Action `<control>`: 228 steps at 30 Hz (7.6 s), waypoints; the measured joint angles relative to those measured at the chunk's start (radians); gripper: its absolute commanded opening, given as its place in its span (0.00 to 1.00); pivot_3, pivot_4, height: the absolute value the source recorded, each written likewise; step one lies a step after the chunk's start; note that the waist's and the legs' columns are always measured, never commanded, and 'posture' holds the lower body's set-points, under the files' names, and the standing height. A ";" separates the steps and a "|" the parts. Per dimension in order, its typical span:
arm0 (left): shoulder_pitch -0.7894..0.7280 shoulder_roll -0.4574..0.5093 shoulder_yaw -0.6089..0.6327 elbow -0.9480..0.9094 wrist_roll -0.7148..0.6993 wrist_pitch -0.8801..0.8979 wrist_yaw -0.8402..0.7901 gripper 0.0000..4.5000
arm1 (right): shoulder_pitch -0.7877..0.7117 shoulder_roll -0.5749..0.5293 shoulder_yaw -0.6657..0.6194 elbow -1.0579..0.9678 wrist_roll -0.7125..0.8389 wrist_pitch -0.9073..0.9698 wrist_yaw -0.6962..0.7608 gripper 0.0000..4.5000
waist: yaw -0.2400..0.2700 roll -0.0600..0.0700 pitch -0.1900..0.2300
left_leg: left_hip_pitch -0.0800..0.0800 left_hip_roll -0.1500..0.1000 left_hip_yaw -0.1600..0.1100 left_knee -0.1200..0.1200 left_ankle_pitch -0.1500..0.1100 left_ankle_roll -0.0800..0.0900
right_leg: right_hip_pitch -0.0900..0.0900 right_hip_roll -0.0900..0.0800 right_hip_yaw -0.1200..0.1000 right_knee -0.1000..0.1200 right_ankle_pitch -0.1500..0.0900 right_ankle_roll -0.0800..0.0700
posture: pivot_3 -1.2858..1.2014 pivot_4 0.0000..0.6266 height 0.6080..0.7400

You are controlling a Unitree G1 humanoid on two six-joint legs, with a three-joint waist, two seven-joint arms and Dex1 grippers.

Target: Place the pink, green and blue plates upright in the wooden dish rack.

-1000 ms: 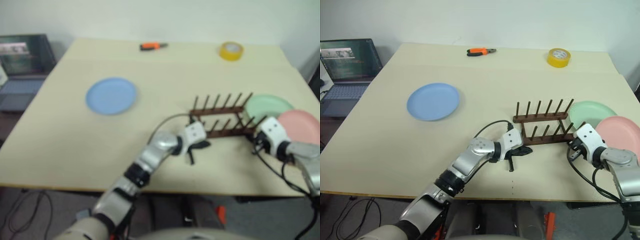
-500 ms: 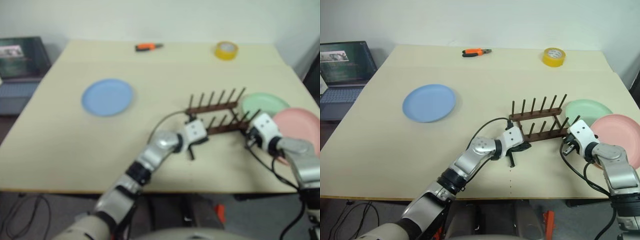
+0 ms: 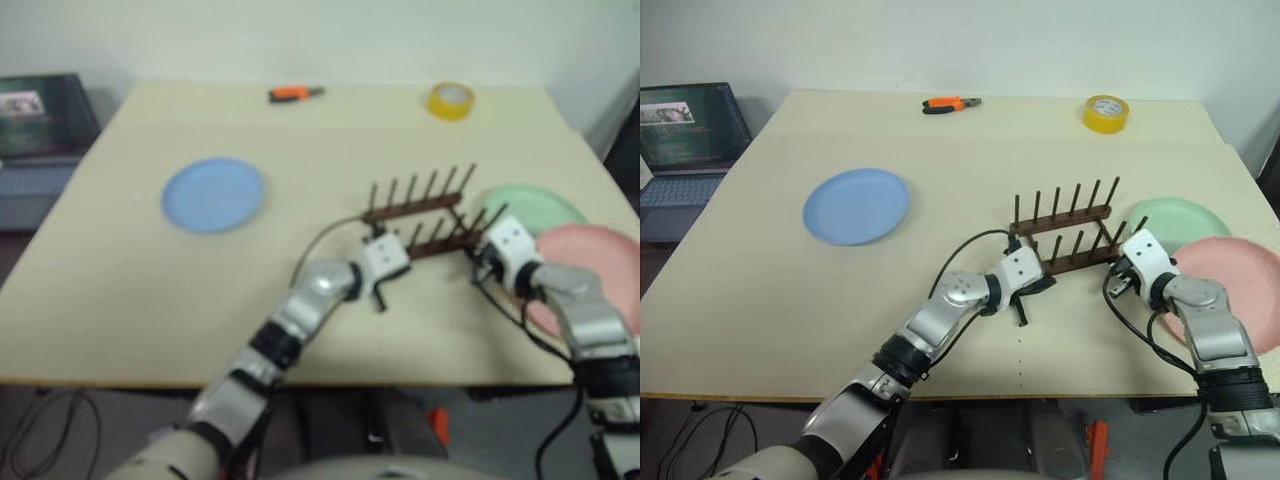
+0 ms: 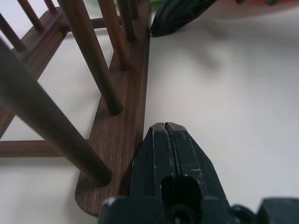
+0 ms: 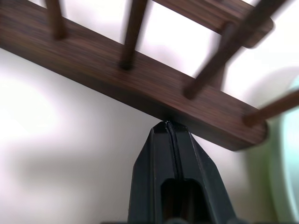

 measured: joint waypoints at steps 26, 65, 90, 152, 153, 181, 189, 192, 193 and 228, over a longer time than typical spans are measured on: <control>0.001 0.014 0.031 0.005 0.011 -0.020 0.031 0.01 | -0.004 -0.098 -0.012 -0.080 0.015 0.062 0.067 0.00 | 0.001 0.000 0.000 | -0.001 0.000 0.001 -0.001 0.000 0.000 | -0.001 -0.001 0.000 -0.001 0.000 0.000 | 0.52 0.24 1.00; -0.045 -0.005 0.116 0.101 0.065 -0.044 0.276 0.01 | -0.194 0.035 0.096 0.152 -0.142 -0.005 -0.041 0.00 | 0.001 0.000 0.000 | -0.001 0.000 0.002 -0.001 0.000 0.000 | -0.001 -0.001 0.000 -0.001 0.000 0.000 | 0.52 0.24 1.00; -0.134 -0.044 0.137 0.230 0.081 -0.102 0.339 0.01 | -0.310 0.116 0.128 0.333 -0.204 -0.157 -0.134 0.00 | 0.001 0.000 0.000 | -0.001 0.000 0.002 -0.001 0.000 0.000 | -0.001 -0.001 0.000 -0.001 0.000 0.000 | 0.52 0.24 1.00; 0.014 0.566 0.395 -0.686 -0.594 0.508 -0.361 1.00 | 0.094 -0.287 -0.479 -0.701 0.256 0.916 0.017 1.00 | 0.005 0.000 0.002 | -0.002 0.001 -0.001 -0.004 0.000 0.000 | -0.002 -0.003 0.000 -0.001 -0.003 -0.005 | 0.52 0.24 1.00; 0.014 0.564 0.383 -0.686 -0.594 0.498 -0.366 1.00 | 0.092 -0.285 -0.481 -0.710 0.256 0.958 -0.004 1.00 | 0.005 0.000 0.002 | -0.002 0.001 -0.001 -0.004 0.000 0.000 | -0.002 -0.003 0.000 -0.001 -0.003 -0.005 | 0.52 0.24 1.00; -0.071 0.242 0.103 -0.549 -0.323 0.310 -0.197 1.00 | 0.271 0.002 -0.518 -0.862 0.258 1.180 -0.318 1.00 | 0.006 0.000 0.001 | -0.009 0.000 -0.004 -0.001 0.000 0.000 | -0.006 -0.001 -0.001 -0.002 -0.003 -0.003 | 0.52 0.24 1.00; -0.071 0.238 0.097 -0.549 -0.307 0.311 -0.185 1.00 | 0.284 0.036 -0.478 -0.811 0.224 1.160 -0.365 0.80 | 0.005 0.001 0.001 | -0.009 0.000 -0.004 -0.001 0.000 0.000 | -0.006 -0.001 -0.001 -0.001 -0.003 -0.003 | 0.52 0.24 1.00; -0.071 0.238 0.097 -0.549 -0.304 0.311 -0.185 1.00 | 0.286 0.040 -0.469 -0.808 0.216 1.149 -0.372 0.58 | 0.005 0.001 0.001 | -0.009 0.000 -0.004 -0.001 0.000 0.000 | -0.006 -0.001 -0.001 -0.001 -0.003 -0.003 | 0.52 0.24 1.00; -0.072 0.239 0.097 -0.549 -0.304 0.311 -0.185 1.00 | 0.286 0.040 -0.468 -0.808 0.216 1.147 -0.372 0.49 | 0.005 0.001 0.001 | -0.009 0.000 -0.004 -0.001 0.000 0.000 | -0.006 -0.001 -0.001 -0.001 -0.003 -0.003 | 0.52 0.24 1.00; -0.115 0.231 0.139 -0.478 -0.285 0.267 -0.161 1.00 | -0.288 -0.116 -0.360 -0.674 0.289 0.978 -0.227 0.01 | 0.002 0.001 0.001 | -0.015 0.001 -0.004 0.000 0.000 0.000 | -0.012 0.001 0.000 0.000 -0.002 -0.003 | 0.52 0.24 1.00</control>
